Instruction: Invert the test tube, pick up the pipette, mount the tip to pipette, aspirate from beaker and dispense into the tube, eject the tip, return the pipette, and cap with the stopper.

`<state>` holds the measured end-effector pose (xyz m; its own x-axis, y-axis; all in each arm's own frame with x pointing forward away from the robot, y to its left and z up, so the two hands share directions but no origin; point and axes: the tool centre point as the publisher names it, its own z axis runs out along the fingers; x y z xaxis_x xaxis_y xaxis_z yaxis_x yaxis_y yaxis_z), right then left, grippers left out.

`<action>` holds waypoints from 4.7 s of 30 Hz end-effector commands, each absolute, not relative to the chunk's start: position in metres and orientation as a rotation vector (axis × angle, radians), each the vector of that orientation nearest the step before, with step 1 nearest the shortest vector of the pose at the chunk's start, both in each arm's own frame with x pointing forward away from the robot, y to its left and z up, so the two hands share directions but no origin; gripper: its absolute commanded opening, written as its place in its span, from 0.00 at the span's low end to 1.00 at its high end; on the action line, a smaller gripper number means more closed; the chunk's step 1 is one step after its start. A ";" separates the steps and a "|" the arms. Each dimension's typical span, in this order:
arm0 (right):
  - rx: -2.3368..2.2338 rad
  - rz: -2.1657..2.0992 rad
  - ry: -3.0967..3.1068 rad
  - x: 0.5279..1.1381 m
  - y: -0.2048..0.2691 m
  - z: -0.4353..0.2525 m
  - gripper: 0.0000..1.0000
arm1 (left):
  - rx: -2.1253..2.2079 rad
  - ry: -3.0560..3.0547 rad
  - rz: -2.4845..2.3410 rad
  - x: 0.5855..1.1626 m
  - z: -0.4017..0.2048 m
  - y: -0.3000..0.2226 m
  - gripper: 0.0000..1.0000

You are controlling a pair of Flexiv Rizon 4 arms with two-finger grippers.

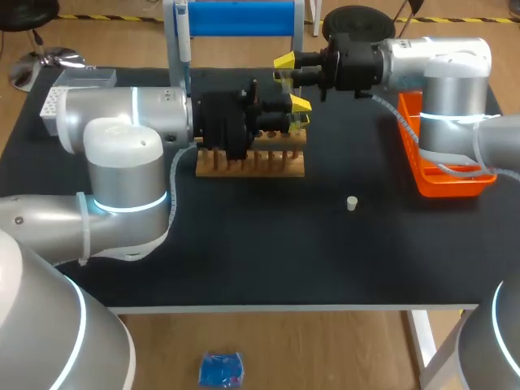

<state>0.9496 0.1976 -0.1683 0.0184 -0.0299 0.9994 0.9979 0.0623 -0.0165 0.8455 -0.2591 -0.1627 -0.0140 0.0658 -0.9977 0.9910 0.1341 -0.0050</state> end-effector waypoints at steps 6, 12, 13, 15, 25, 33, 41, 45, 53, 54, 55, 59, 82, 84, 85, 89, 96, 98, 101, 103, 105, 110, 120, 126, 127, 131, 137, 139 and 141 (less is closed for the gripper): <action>-1.149 -1.165 -1.206 0.949 0.197 -0.170 0.00 | 1.155 1.317 -1.077 0.847 -0.163 -0.259 0.00; -1.149 -1.165 -1.206 0.949 0.197 -0.170 1.00 | 1.155 1.317 -1.077 0.847 -0.163 -0.259 0.00; -1.149 -1.165 -1.206 0.949 0.197 -0.170 1.00 | 1.155 1.317 -1.077 0.847 -0.163 -0.259 0.00; -1.149 -1.165 -1.206 0.949 0.197 -0.170 1.00 | 1.155 1.317 -1.077 0.847 -0.163 -0.259 0.00; -1.149 -1.165 -1.206 0.949 0.197 -0.170 1.00 | 1.155 1.317 -1.077 0.847 -0.163 -0.259 0.00; -1.122 -1.227 -1.247 0.947 0.196 -0.168 1.00 | 1.155 1.317 -1.077 0.847 -0.163 -0.259 0.00; -0.880 -1.562 -1.553 0.943 0.163 -0.163 1.00 | 1.155 1.317 -1.077 0.847 -0.163 -0.259 0.00; -0.714 -1.683 -1.658 0.945 0.144 -0.162 1.00 | 1.155 1.317 -1.077 0.847 -0.163 -0.259 0.00; -0.261 -1.926 -2.101 0.943 0.120 -0.176 1.00 | 1.155 1.317 -1.077 0.847 -0.163 -0.259 0.00; -0.123 -1.973 -2.259 0.942 0.119 -0.181 1.00 | 1.155 1.317 -1.077 0.847 -0.163 -0.259 0.00; -0.007 -1.997 -2.376 0.941 0.118 -0.187 1.00 | 1.155 1.317 -1.077 0.847 -0.163 -0.259 0.00; -0.007 -1.997 -2.376 0.941 0.118 -0.187 1.00 | 1.155 1.317 -1.077 0.847 -0.163 -0.259 0.00; 0.178 -2.012 -2.558 0.942 0.103 -0.214 1.00 | 1.155 1.317 -1.077 0.847 -0.163 -0.259 0.00; 0.218 -2.020 -2.557 0.941 0.099 -0.221 1.00 | 1.155 1.317 -1.077 0.847 -0.163 -0.259 0.00; 0.233 -2.011 -2.585 0.941 0.097 -0.224 1.00 | 1.155 1.317 -1.077 0.847 -0.163 -0.259 0.00; 0.277 -1.989 -2.625 0.943 0.092 -0.238 1.00 | 1.155 1.317 -1.077 0.847 -0.163 -0.259 0.00; 0.257 -1.962 -2.667 0.951 0.093 -0.260 1.00 | 1.155 1.317 -1.077 0.847 -0.163 -0.259 0.00; 0.247 -1.960 -2.658 0.951 0.095 -0.264 1.00 | 1.155 1.317 -1.077 0.847 -0.163 -0.259 0.00; 0.234 -1.942 -2.662 0.952 0.099 -0.271 1.00 | 1.155 1.317 -1.077 0.847 -0.163 -0.259 0.00; 0.228 -1.921 -2.667 0.953 0.101 -0.274 1.00 | 1.155 1.317 -1.077 0.847 -0.163 -0.259 0.00; 0.200 -1.891 -2.682 0.953 0.103 -0.278 1.00 | 1.155 1.317 -1.077 0.847 -0.163 -0.259 0.00; 0.094 -1.823 -2.703 0.958 0.102 -0.287 1.00 | 1.155 1.317 -1.077 0.847 -0.163 -0.259 0.00; 0.038 -1.807 -2.673 0.958 0.101 -0.290 1.00 | 1.155 1.317 -1.077 0.847 -0.163 -0.259 0.00; 0.038 -1.807 -2.673 0.958 0.101 -0.290 1.00 | 1.155 1.317 -1.077 0.847 -0.163 -0.259 0.00; 0.038 -1.807 -2.673 0.958 0.101 -0.290 1.00 | 1.155 1.317 -1.077 0.847 -0.163 -0.259 0.00; 0.038 -1.807 -2.673 0.958 0.101 -0.290 1.00 | 1.155 1.317 -1.077 0.847 -0.163 -0.259 0.00; 0.038 -1.807 -2.673 0.958 0.101 -0.290 1.00 | 1.114 1.372 -1.094 0.851 -0.162 -0.258 0.00; 0.038 -1.807 -2.673 0.958 0.101 -0.290 1.00 | 1.072 1.488 -1.122 0.861 -0.161 -0.257 0.00; 0.038 -1.807 -2.673 0.958 0.101 -0.290 1.00 | 1.010 1.506 -1.171 0.869 -0.155 -0.256 0.00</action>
